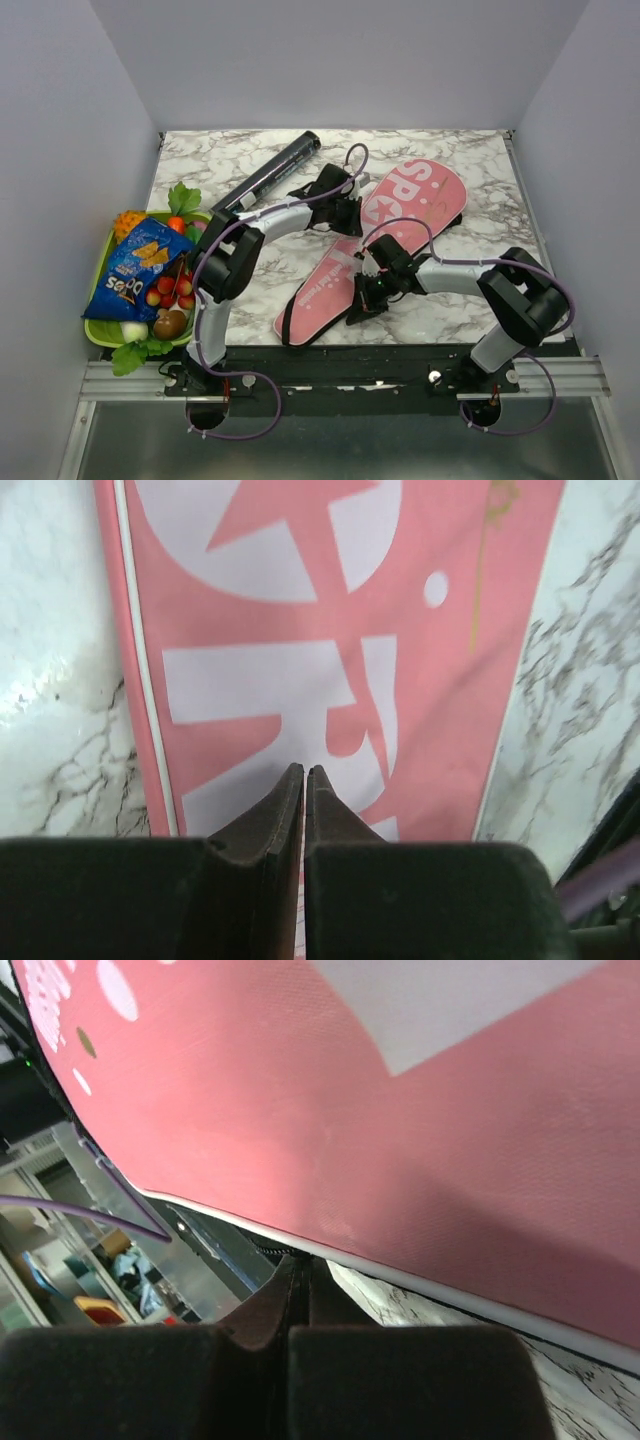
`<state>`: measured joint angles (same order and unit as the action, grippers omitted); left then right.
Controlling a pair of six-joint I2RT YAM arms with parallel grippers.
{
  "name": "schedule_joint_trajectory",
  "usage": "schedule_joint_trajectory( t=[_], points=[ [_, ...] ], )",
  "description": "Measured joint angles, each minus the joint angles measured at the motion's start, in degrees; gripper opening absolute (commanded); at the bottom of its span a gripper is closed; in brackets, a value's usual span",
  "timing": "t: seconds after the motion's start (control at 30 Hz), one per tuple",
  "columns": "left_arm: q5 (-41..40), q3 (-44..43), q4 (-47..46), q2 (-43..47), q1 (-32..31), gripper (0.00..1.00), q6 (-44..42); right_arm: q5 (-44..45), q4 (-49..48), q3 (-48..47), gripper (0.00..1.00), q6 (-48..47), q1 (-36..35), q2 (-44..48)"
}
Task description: Pack up the badminton gear
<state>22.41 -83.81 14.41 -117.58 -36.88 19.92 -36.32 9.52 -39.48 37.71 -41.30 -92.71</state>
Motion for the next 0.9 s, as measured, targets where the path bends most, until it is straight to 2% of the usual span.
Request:
schedule_joint_trajectory(
  t=[0.17, 0.27, 0.53, 0.7, 0.9],
  points=[
    [3.3, -1.5, -5.3, 0.3, 1.1, 0.15, 3.0, 1.8, -1.8, 1.4, 0.01, 4.0, 0.4, -0.1],
    [3.7, -1.2, -5.0, 2.4, 1.1, 0.18, 3.5, 2.9, -2.1, 2.1, 0.01, 5.0, 2.1, 0.0],
    [-6.4, 1.0, 10.0, 17.0, 1.0, 0.2, 0.9, 4.5, 0.6, -0.2, 0.01, 2.9, 13.4, -0.6],
    [-12.2, 10.3, 18.1, 27.6, 1.1, 0.21, 0.9, 5.3, 2.5, -8.6, 0.01, 1.2, 18.2, -6.8],
    [-19.0, 16.0, 24.4, 32.6, 1.1, 0.22, 1.5, 6.0, 4.7, -18.6, 0.01, -1.3, 20.9, -11.2]
  ],
)
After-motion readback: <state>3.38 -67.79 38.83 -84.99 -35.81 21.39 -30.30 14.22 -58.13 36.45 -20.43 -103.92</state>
